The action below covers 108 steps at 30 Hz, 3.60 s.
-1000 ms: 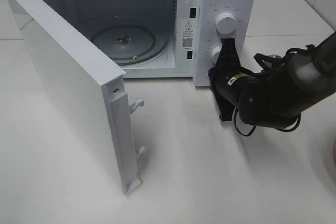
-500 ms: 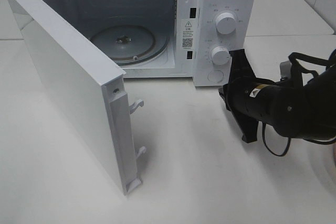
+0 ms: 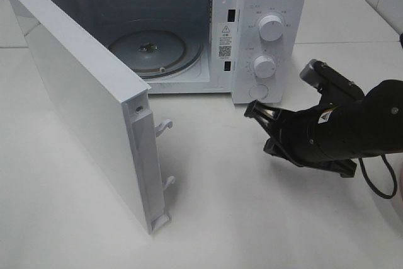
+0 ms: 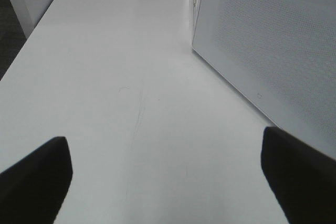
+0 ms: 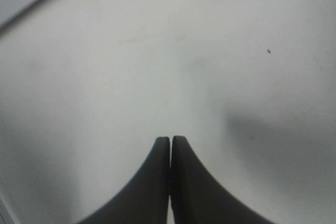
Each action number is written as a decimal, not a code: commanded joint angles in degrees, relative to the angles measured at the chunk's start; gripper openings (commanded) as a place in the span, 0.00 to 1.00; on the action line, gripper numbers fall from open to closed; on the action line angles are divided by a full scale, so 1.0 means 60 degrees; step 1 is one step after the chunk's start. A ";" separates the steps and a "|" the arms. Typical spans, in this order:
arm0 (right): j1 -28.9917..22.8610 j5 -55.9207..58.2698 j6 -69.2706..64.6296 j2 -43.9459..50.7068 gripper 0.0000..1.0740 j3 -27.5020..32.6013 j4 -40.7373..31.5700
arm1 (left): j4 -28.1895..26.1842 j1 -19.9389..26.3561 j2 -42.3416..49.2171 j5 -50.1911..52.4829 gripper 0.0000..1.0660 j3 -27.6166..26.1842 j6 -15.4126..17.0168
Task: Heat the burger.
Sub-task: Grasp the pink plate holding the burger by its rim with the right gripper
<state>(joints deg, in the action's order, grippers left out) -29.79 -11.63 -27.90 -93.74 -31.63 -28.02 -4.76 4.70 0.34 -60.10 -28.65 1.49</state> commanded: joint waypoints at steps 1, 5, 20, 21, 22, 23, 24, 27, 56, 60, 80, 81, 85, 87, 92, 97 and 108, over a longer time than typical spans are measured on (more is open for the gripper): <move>0.0048 0.1079 0.1547 0.0306 0.02 0.0029 0.0086 | 0.0010 -0.0029 0.0191 0.0143 0.84 0.0010 0.0010; 0.0048 0.2636 0.3285 0.0802 0.03 0.0019 0.0162 | 0.0010 -0.0029 0.0191 0.0143 0.84 0.0010 0.0010; 0.0048 0.6856 0.3762 0.2426 0.05 -0.0019 0.3638 | 0.0010 -0.0029 0.0191 0.0143 0.84 0.0010 0.0010; 0.0229 0.7401 0.3762 0.2769 0.06 -0.0019 0.3858 | 0.0010 -0.0029 0.0191 0.0143 0.84 0.0010 0.0010; 0.0229 0.7401 0.3762 0.2769 0.06 -0.0019 0.3858 | 0.0010 -0.0029 0.0191 0.0143 0.84 0.0010 0.0010; 0.0516 0.7830 0.3762 0.3104 0.07 -0.0019 0.4078 | 0.0010 -0.0029 0.0191 0.0143 0.84 0.0010 0.0010; 0.0688 0.8021 0.3762 0.3275 0.07 -0.0019 0.4202 | 0.0010 -0.0029 0.0191 0.0143 0.84 0.0010 0.0010; 0.1155 0.8556 0.3676 0.3715 0.08 -0.0019 0.4612 | 0.0010 -0.0029 0.0191 0.0143 0.84 0.0010 0.0010; 0.4488 0.7706 0.3237 0.3705 0.92 0.0029 0.6608 | 0.0010 -0.0029 0.0191 0.0143 0.84 0.0010 0.0010; 0.4488 0.7229 0.3113 0.2655 0.86 0.0029 0.6608 | 0.0010 -0.0029 0.0191 0.0143 0.84 0.0010 0.0010; 0.5052 0.5997 0.3046 0.0477 0.80 0.0019 0.6751 | 0.0010 -0.0029 0.0191 0.0143 0.84 0.0010 0.0010; 0.5052 0.5930 0.3046 0.0258 0.79 0.0019 0.6751 | 0.0010 -0.0029 0.0191 0.0143 0.84 0.0010 0.0010; 0.5052 0.5777 0.3046 0.0029 0.77 0.0019 0.6751 | 0.0010 -0.0029 0.0191 0.0143 0.84 0.0010 0.0010; 0.5052 0.5701 0.3046 0.0029 0.73 0.0019 0.6751 | 0.0010 -0.0029 0.0191 0.0143 0.84 0.0010 0.0010; 0.5052 0.5682 0.2922 0.0029 0.53 0.0019 0.6885 | 0.0010 -0.0029 0.0191 0.0143 0.84 0.0010 0.0010; 0.5052 0.5682 0.2569 0.0029 0.23 0.0019 0.7343 | 0.0010 -0.0029 0.0191 0.0143 0.84 0.0010 0.0010; 0.5042 0.5749 0.2254 0.0029 0.00 0.0019 0.7420 | 0.0010 -0.0029 0.0191 0.0143 0.84 0.0010 0.0010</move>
<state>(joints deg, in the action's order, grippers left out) 0.23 22.86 -13.81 -93.28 -31.68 16.27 -4.76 4.70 0.34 -60.10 -28.65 1.49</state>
